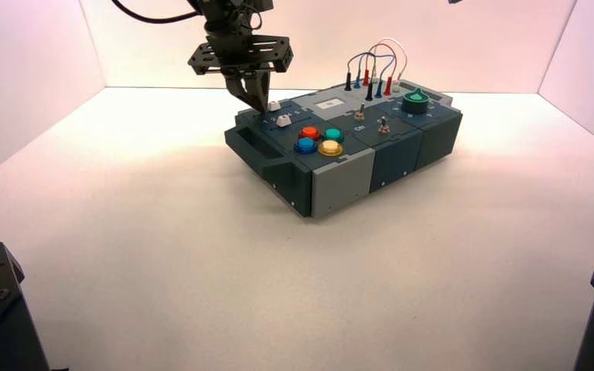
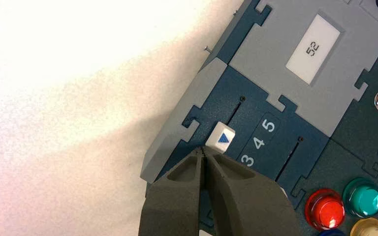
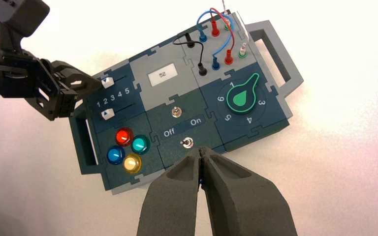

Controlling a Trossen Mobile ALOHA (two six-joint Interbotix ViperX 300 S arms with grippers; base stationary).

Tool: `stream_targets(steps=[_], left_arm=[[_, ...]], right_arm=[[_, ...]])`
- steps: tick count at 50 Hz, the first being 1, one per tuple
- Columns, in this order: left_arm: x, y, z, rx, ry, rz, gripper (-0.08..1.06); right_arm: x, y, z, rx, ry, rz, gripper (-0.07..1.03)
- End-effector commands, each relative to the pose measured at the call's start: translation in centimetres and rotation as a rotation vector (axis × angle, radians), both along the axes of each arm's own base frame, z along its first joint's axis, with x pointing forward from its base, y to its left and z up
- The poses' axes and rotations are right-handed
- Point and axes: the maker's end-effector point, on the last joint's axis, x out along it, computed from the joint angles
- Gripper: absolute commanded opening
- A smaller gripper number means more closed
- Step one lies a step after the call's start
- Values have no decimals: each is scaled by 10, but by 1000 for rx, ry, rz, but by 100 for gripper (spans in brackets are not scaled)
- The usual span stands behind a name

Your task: Move the top slider to position 3.

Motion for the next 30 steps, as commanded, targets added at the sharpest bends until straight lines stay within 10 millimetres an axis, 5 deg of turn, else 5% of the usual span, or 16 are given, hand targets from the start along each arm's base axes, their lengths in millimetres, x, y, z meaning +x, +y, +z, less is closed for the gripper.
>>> stream_targets(steps=[1,16,30], left_arm=[[9,-1,13,-13,-34,0,-3],[2,2,10,-5,-2,2,-3],[-6,14,32,-25,-24,38,-3]], right_arm=[[2,2,12,10,-35,2,-2],[2,2,12,10,-34,4,-2],[2,2,12,6,-37,7,-2]])
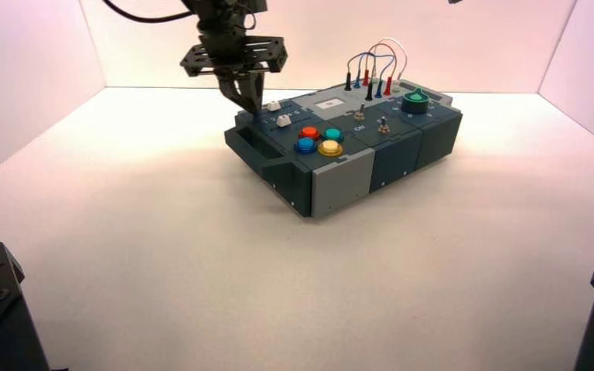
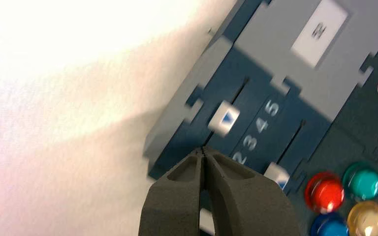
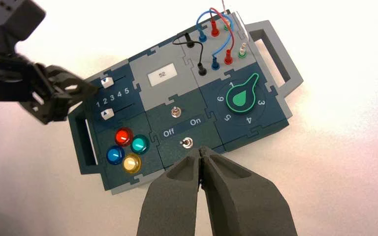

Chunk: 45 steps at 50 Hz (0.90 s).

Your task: Move the top slider to position 3.

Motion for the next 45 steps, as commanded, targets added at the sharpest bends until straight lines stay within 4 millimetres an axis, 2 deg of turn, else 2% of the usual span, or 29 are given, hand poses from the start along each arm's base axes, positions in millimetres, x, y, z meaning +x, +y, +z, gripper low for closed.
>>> stream_targets(steps=[1,16,29,45], left_arm=[[6,5,32,-32,-68,20,-3],[-9,13,67,-61,-129,18,-3],[-13,15,101,-99,-200,23,-3],[-12,14,113,-117,-226,31,-3]], right_arm=[[3,3,13,8,-39,7,-2],[3,4,15,5,-38,16,-2],[1,3,11,-1,-27,22,-2],[1,3,13,-2,-29,25,-2]])
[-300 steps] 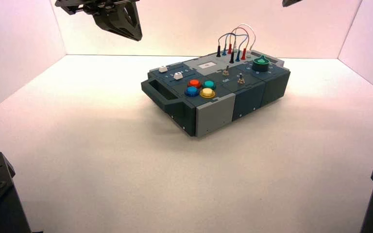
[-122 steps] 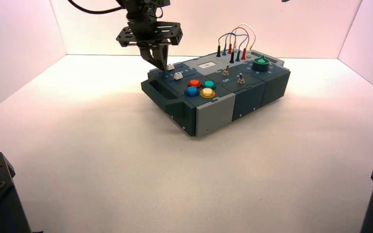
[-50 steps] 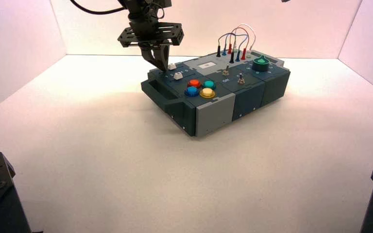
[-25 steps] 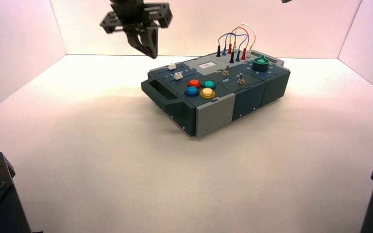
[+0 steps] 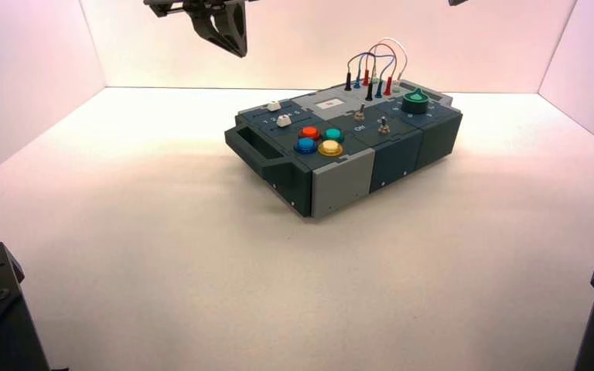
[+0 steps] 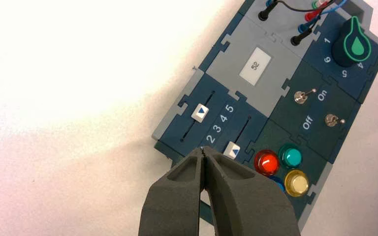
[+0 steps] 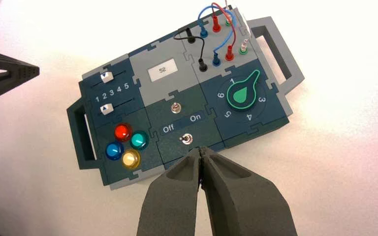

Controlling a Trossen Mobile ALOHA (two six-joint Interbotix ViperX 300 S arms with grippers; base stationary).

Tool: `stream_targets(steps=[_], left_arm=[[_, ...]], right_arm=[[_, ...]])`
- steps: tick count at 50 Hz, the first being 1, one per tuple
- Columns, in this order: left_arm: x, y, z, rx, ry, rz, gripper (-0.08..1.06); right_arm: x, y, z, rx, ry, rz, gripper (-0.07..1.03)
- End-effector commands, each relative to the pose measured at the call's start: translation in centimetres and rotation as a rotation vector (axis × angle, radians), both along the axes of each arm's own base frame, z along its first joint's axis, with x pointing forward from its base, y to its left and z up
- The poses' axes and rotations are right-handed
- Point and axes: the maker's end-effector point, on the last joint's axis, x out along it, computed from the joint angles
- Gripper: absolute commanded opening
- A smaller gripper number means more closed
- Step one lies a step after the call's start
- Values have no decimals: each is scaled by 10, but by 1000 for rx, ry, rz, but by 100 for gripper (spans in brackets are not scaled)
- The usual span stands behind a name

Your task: Move the top slider to position 3.

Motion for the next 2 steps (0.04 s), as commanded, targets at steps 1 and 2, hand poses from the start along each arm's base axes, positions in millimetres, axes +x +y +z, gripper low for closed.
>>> stream_targets(steps=[1,2], left_arm=[[6,1,21,-26,-53,12,-3],[6,0,20,-26,-52,11,-3]], right_arm=[[3,3,13,8,-37,10,-2],[4,3,14,9,-40,10,-2]])
